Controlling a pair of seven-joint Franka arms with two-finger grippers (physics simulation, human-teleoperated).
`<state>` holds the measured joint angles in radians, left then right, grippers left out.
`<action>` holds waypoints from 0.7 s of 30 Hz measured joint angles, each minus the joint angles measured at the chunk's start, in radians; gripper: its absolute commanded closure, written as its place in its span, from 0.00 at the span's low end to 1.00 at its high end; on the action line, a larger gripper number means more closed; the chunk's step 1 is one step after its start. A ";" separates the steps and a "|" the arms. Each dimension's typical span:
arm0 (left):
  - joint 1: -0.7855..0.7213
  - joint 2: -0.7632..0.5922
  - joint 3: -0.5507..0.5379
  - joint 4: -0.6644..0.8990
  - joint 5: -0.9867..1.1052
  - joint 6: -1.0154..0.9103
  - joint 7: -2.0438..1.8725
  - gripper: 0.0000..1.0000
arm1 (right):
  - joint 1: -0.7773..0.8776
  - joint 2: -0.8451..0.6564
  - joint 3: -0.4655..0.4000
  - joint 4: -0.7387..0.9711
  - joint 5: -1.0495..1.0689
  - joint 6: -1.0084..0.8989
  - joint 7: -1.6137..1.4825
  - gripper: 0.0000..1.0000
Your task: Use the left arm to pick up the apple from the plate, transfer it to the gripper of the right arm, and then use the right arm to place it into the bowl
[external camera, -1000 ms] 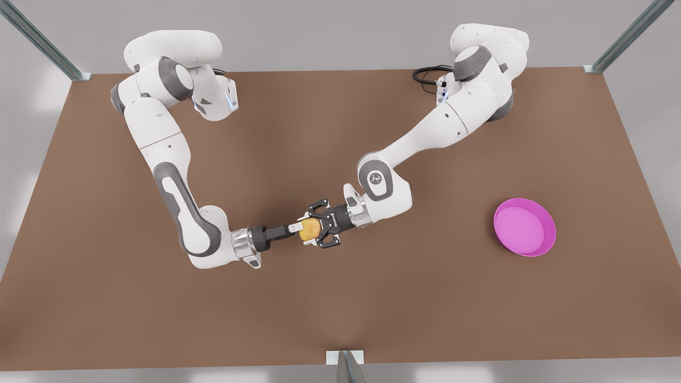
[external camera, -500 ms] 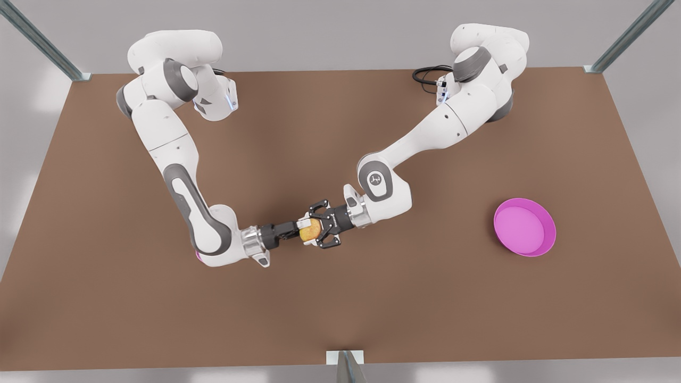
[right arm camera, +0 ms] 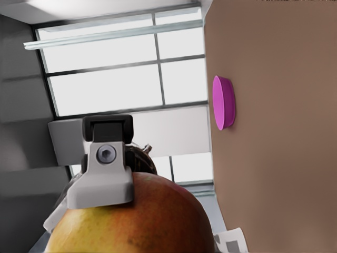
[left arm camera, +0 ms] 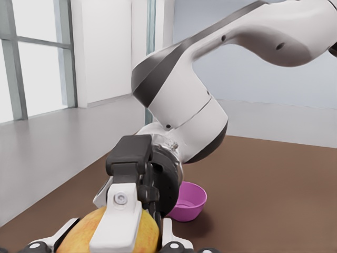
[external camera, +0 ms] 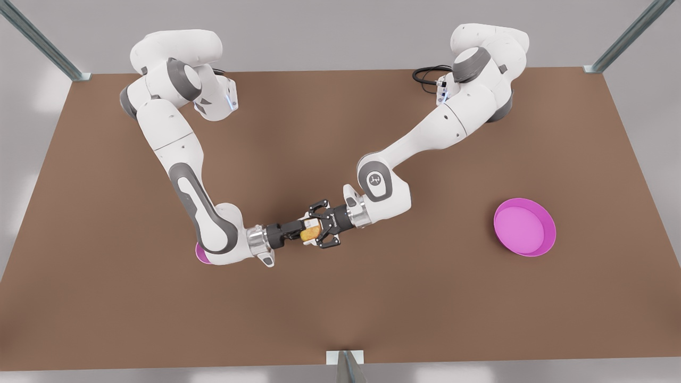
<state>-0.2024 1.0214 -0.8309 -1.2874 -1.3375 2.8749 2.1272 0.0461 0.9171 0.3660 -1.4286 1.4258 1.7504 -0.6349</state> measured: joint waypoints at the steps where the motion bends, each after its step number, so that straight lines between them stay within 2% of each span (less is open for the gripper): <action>1: 0.000 0.000 0.000 0.000 0.000 0.000 0.000 0.21 | 0.000 0.000 0.000 0.000 0.001 0.003 -0.002 0.22; 2: 0.000 0.000 0.000 0.000 0.000 0.000 0.001 0.18 | 0.000 0.000 0.000 0.000 0.001 0.006 -0.004 0.22; 3: 0.000 0.000 0.000 0.000 0.000 0.000 0.001 0.00 | 0.000 0.000 0.000 0.000 0.001 0.009 -0.006 0.22; 12: 0.012 -0.003 0.000 -0.010 -0.005 -0.001 -0.001 0.00 | -0.005 -0.003 -0.004 0.003 -0.002 0.017 -0.018 0.22; 15: 0.059 -0.034 -0.009 -0.077 -0.003 -0.001 -0.001 0.00 | -0.018 -0.007 -0.008 0.003 -0.011 0.013 -0.021 0.22; 17: 0.138 -0.062 -0.056 -0.166 -0.002 -0.001 0.003 0.00 | -0.036 -0.007 -0.008 0.003 -0.028 0.010 -0.022 0.22; 21: 0.439 -0.133 -0.202 -0.432 0.012 -0.009 0.016 0.00 | -0.093 -0.008 -0.008 0.006 -0.076 -0.009 -0.023 0.22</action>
<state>0.2371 0.8884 -1.0331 -1.7193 -1.3257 2.8661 2.1429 -0.0470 0.9096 0.3580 -1.4226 1.3496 1.7411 -0.6576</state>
